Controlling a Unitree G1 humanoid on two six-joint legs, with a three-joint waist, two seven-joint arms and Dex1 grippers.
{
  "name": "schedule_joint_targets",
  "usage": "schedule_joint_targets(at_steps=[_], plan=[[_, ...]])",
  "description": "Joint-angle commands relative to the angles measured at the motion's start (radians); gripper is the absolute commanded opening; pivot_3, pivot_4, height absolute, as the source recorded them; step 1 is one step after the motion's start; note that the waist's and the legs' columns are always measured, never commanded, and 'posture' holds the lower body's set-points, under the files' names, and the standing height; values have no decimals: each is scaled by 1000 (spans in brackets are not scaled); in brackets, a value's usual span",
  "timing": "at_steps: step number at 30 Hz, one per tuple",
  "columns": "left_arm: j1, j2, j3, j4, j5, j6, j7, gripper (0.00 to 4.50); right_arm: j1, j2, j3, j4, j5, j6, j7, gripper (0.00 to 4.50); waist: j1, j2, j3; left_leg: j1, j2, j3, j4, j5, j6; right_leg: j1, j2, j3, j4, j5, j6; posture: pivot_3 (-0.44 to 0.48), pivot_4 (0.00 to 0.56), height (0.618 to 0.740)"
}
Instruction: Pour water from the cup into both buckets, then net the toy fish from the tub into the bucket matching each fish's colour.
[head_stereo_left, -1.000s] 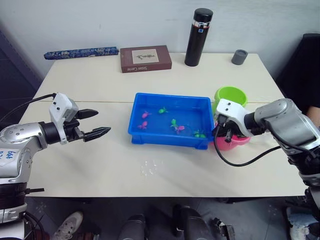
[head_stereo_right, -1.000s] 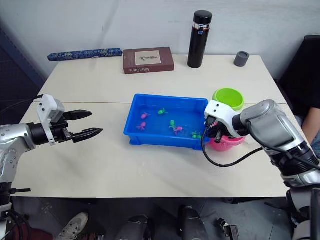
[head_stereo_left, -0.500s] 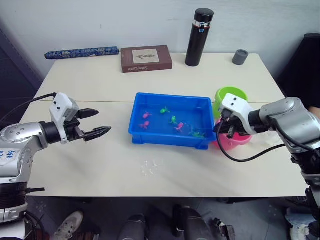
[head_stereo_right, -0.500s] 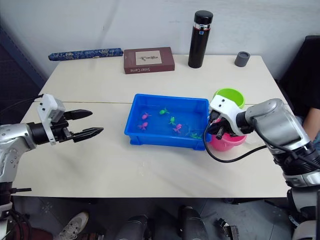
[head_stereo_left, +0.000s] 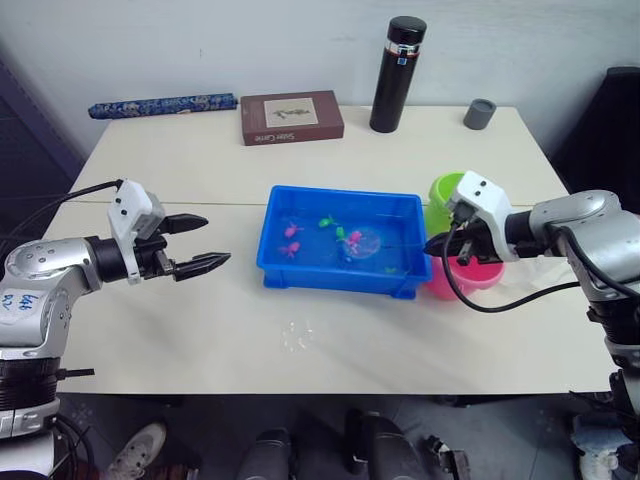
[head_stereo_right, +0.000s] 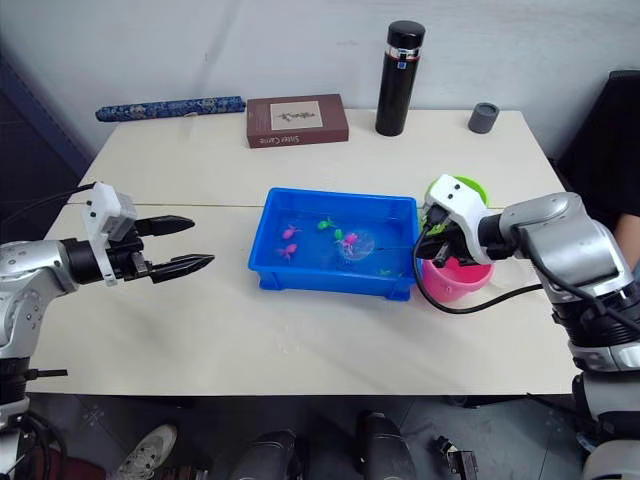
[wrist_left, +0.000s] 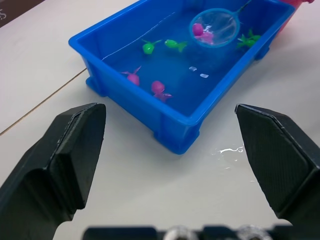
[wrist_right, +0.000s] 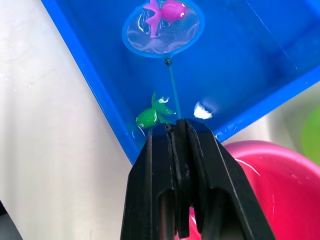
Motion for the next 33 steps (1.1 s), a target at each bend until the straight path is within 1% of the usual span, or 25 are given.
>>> schedule_joint_targets(at_steps=[1,4,9,11,13,15,16,18,23,26,29,31,33], plan=[[-39,1,-6,4,-19,-26,-36,4455,18,-4,-79,-52,44,-2,-14,0,1,0,0,0,0,0,0,0,0,0,0,0,0,0,0,0,150,740],[-66,-7,-29,14,-16,-36,-63,4455,43,-4,-129,-71,77,4,-30,0,0,0,0,0,0,0,0,0,0,0,0,0,0,0,0,0,150,740],[-134,-40,-80,33,-15,-36,-95,4455,140,-39,-302,-136,149,-5,-54,0,3,0,0,-1,0,0,0,0,0,0,0,-1,0,0,0,0,150,740],[-148,-43,-94,42,-11,-35,-106,4455,169,-51,-343,-151,162,-8,-66,0,3,0,0,-1,0,0,1,0,0,0,0,-1,0,0,0,0,150,740],[-186,-61,-124,62,-4,-51,-127,4455,265,-96,-467,-197,183,13,-65,0,8,0,0,-1,0,0,1,0,0,0,0,-1,0,0,0,0,150,740],[-217,-74,-143,81,0,-62,-146,4455,339,-128,-551,-232,200,28,-71,0,16,0,0,-1,0,-1,1,0,0,1,1,-2,0,0,0,0,150,740],[-227,-77,-148,90,0,-65,-153,4455,359,-137,-571,-242,206,33,-76,0,18,0,0,-1,0,0,1,0,0,1,1,-1,0,0,0,0,150,740],[-259,-95,-173,115,8,-81,-172,4455,448,-164,-673,-276,209,60,-81,0,23,0,0,-1,0,0,2,0,0,1,1,-1,1,0,1,0,150,740],[-314,-126,-211,198,33,-126,-209,4455,640,-178,-852,-363,169,53,-119,0,25,0,0,0,0,0,3,0,0,2,1,-1,2,0,1,0,150,740],[-343,-145,-226,250,51,-154,-224,4455,741,-164,-914,-418,139,13,-142,0,26,0,0,0,0,0,3,0,0,2,2,-1,2,0,1,0,150,740],[-369,-163,-236,297,66,-180,-238,4455,818,-143,-943,-461,109,-29,-172,0,27,0,0,0,0,0,4,0,0,2,2,-1,3,1,1,0,150,740],[-385,-175,-243,329,79,-201,-248,4455,869,-134,-942,-473,74,-87,-187,0,27,0,0,0,0,0,5,0,0,2,2,0,3,1,1,0,150,740],[-407,-195,-254,369,96,-224,-257,4455,941,-84,-921,-514,-19,-232,-251,0,27,0,0,0,0,0,5,0,0,3,2,0,3,1,1,0,150,740]])
